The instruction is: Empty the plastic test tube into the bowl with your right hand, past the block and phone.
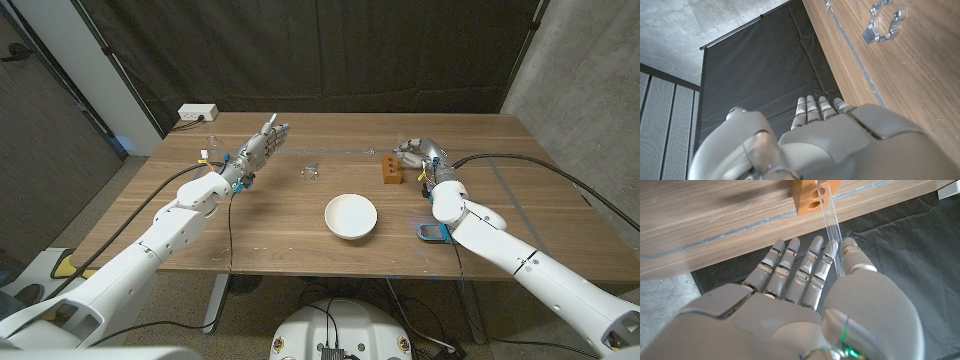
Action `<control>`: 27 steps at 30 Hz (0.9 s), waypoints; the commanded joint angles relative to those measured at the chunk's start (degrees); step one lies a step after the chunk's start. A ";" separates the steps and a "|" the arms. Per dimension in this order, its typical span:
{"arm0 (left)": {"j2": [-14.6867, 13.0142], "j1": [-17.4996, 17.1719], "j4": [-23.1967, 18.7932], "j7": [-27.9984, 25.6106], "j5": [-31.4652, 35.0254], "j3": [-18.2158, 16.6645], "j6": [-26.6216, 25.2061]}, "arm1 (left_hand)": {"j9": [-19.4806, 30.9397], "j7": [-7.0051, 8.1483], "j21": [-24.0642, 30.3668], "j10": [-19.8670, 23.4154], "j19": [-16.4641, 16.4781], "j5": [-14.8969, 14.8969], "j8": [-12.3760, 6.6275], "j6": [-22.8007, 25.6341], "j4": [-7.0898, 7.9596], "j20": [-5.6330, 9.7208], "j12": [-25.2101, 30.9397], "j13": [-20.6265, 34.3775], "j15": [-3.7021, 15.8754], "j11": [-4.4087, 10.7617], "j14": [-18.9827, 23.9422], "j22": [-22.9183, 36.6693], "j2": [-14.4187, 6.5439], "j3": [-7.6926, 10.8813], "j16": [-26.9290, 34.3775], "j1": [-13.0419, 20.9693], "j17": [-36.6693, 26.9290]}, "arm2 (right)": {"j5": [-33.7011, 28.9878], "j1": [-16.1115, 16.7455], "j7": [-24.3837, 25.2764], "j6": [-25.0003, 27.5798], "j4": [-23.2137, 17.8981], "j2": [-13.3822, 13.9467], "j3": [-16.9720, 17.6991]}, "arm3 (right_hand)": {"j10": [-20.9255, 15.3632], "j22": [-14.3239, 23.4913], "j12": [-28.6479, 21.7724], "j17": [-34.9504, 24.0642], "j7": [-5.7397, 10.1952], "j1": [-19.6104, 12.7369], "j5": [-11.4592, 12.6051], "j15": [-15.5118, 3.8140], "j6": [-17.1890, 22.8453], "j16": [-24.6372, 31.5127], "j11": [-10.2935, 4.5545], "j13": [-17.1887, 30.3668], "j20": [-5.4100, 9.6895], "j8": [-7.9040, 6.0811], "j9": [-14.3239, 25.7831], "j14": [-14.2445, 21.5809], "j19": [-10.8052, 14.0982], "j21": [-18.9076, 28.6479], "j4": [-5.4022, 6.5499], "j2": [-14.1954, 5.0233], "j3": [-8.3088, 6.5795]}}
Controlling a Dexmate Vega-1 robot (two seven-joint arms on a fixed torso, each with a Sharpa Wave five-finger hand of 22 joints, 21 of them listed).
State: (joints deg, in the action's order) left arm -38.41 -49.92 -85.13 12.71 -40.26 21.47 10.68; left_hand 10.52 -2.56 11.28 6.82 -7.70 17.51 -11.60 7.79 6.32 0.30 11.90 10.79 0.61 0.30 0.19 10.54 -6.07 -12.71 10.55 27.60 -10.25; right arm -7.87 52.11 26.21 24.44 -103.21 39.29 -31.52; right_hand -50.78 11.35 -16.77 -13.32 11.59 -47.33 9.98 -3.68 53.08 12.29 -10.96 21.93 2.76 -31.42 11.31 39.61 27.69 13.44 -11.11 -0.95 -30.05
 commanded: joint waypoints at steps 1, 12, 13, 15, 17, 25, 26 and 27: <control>0.49 0.30 1.02 0.19 -0.18 0.07 0.23 | 0.26 0.04 0.38 0.23 -0.40 -0.11 0.04 0.51 0.10 -0.05 -0.13 0.11 -0.15 0.04 0.15 0.10 -0.23 -0.51 0.25 0.28 -0.20 | 0.51 -0.85 0.26 0.00 1.20 -0.49 -0.76 | 0.30 0.05 -0.03 -0.03 1.10 -0.16 0.46 -5.64 1.65 0.13 0.01 0.17 1.09 -2.99 0.23 0.44 0.00 -0.08 2.28 -0.72 -2.17; 1.11 1.18 2.21 0.56 -0.07 0.23 0.63 | 0.26 0.08 0.39 0.24 -0.43 -0.11 0.06 0.52 0.10 -0.08 -0.14 0.11 -0.21 0.07 0.14 0.10 -0.28 -0.61 0.25 0.32 -0.20 | 1.24 -0.58 0.51 0.91 0.94 -0.50 -0.80 | 0.85 0.05 0.13 0.16 1.08 -0.36 0.60 -5.38 1.53 -0.18 0.06 0.17 0.86 -2.82 0.21 0.09 -0.34 -0.22 2.20 -0.83 -2.47; 1.12 1.18 2.22 0.56 -0.06 0.23 0.64 | 0.26 0.07 0.39 0.23 -0.43 -0.11 0.06 0.53 0.10 -0.09 -0.14 0.11 -0.19 0.08 0.14 0.10 -0.28 -0.61 0.25 0.32 -0.20 | 1.27 -0.59 0.52 0.93 0.93 -0.48 -0.82 | 0.90 0.05 0.14 0.18 1.08 -0.34 0.62 -5.33 1.45 -0.20 0.04 0.17 0.70 -2.77 0.20 0.09 -0.55 -0.31 2.21 -0.82 -2.48; 1.25 1.30 2.38 0.71 -0.17 0.26 0.65 | 0.26 0.08 0.40 0.22 -0.43 -0.11 0.06 0.55 0.10 -0.08 -0.15 0.11 -0.17 0.08 0.15 0.10 -0.29 -0.63 0.25 0.33 -0.20 | 1.45 -0.53 0.25 1.16 0.66 -0.28 -0.82 | 1.21 0.05 0.25 0.21 1.04 -0.11 0.62 -5.29 1.00 -0.25 0.21 0.16 0.19 -2.55 0.20 0.05 -0.86 -0.42 2.31 -0.70 -2.42; 1.39 1.40 2.65 0.80 -0.15 0.34 0.70 | 0.26 0.10 0.40 0.20 -0.43 -0.11 0.06 0.54 0.10 -0.10 -0.16 0.11 -0.21 0.06 0.15 0.10 -0.30 -0.65 0.25 0.34 -0.20 | 1.29 -0.49 0.12 1.78 0.28 -0.05 -1.00 | 1.81 0.08 0.45 0.29 0.63 0.49 0.62 -4.98 0.05 -0.47 0.34 0.17 -0.77 -2.14 0.23 -0.38 -1.18 -0.52 2.58 -0.43 -2.22; 1.75 1.72 3.25 1.19 -0.23 0.56 0.74 | 0.26 0.16 0.43 0.28 -0.41 -0.12 0.08 0.53 0.11 -0.21 -0.14 0.11 -0.18 0.03 0.16 0.10 -0.34 -0.74 0.25 0.37 -0.21 | 1.32 -0.38 -0.59 1.48 -0.07 0.79 -1.35 | 4.15 0.15 1.21 0.58 0.47 2.77 0.66 -3.91 -5.02 -1.03 1.01 0.17 -2.07 -0.31 0.87 -1.83 -2.20 -0.81 3.20 0.81 -1.50; 1.78 1.78 3.31 1.28 -0.20 0.61 0.77 | 0.26 0.16 0.42 0.25 -0.44 -0.12 0.07 0.56 0.11 -0.21 -0.15 0.11 -0.15 0.04 0.17 0.10 -0.34 -0.75 0.26 0.37 -0.21 | 1.34 -0.32 -0.52 1.57 -0.12 0.78 -1.33 | 4.26 0.15 1.24 0.58 0.40 2.86 0.65 -3.87 -5.20 -1.03 1.10 0.17 -2.09 -0.25 0.91 -1.87 -2.20 -0.81 3.22 0.88 -1.47; 1.82 1.81 3.35 1.29 -0.18 0.63 0.79 | 0.26 0.16 0.42 0.28 -0.44 -0.12 0.07 0.56 0.11 -0.22 -0.14 0.11 -0.15 0.02 0.17 0.10 -0.34 -0.75 0.25 0.38 -0.21 | 1.27 -0.29 -0.55 1.59 -0.21 0.88 -1.38 | 4.48 0.16 1.29 0.60 0.25 3.13 0.62 -3.86 -5.98 -1.01 1.12 0.18 -2.20 0.09 0.92 -1.89 -2.27 -0.82 3.27 1.02 -1.39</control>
State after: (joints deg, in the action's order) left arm -37.12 -48.66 -82.63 13.51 -40.43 21.80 11.25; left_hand 10.52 -2.35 11.29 6.82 -7.70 17.51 -11.60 7.99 6.39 0.30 11.90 10.79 0.61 0.30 0.19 10.53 -6.29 -13.11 10.55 27.82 -10.25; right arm -6.70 51.52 26.34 25.75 -102.76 39.33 -32.55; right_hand -46.80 11.33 -15.66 -12.77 12.08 -44.60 10.44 -3.57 48.24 11.41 -9.89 21.93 1.03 -32.12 12.16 38.07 25.31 12.70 -8.31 -0.88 -31.28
